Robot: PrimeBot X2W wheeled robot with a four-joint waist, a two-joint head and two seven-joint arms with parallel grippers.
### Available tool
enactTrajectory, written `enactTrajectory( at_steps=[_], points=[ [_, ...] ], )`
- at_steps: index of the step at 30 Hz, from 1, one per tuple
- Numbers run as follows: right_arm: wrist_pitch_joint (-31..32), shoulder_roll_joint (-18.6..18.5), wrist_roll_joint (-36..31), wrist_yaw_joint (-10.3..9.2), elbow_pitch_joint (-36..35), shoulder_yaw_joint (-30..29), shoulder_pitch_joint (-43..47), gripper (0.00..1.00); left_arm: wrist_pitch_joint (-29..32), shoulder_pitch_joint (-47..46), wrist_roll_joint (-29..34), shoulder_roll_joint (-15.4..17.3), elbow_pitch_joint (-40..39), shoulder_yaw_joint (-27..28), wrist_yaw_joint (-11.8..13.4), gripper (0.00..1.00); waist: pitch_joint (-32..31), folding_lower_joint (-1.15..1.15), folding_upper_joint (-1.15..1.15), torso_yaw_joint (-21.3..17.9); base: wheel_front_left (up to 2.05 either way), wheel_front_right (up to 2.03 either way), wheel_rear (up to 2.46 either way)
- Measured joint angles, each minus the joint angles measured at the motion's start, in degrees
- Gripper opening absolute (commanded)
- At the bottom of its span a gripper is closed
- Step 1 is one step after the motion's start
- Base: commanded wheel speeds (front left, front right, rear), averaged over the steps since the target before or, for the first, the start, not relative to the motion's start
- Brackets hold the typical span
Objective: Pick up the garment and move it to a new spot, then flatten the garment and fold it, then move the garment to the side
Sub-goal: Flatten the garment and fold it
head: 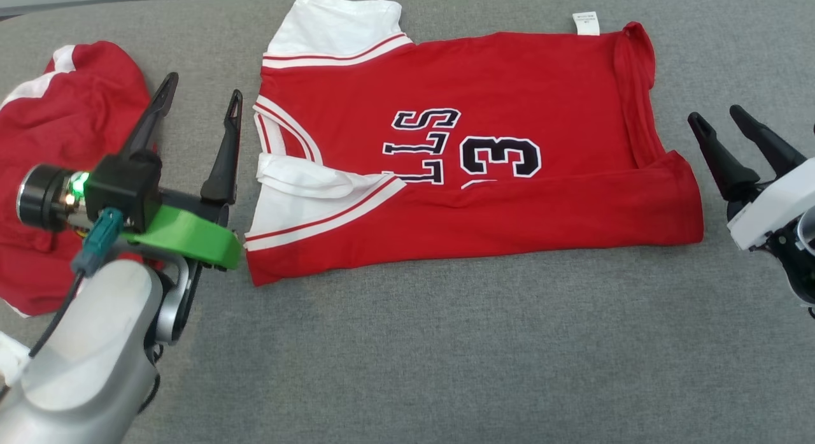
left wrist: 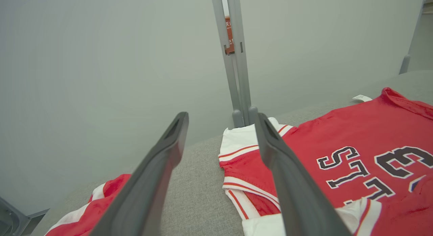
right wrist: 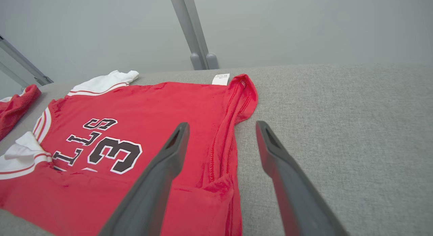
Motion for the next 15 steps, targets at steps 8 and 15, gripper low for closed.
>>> enactTrajectory(
  at_steps=[8,15],
  points=[
    [-1.49,6.2,-15.71,0.01,-7.04,-18.0,9.57,1.0,-0.09,13.19,9.47,-8.33,-12.26,12.0,1.27,1.0,-2.3,0.0,0.0,0.26,0.0,0.0,0.0],
    [-1.49,18.92,-31.52,0.0,-18.29,-33.3,24.36,1.0,-0.14,22.14,13.84,-17.93,-10.99,19.12,-1.37,1.0,-4.32,0.0,0.0,0.05,0.0,0.0,0.0]
  ],
)
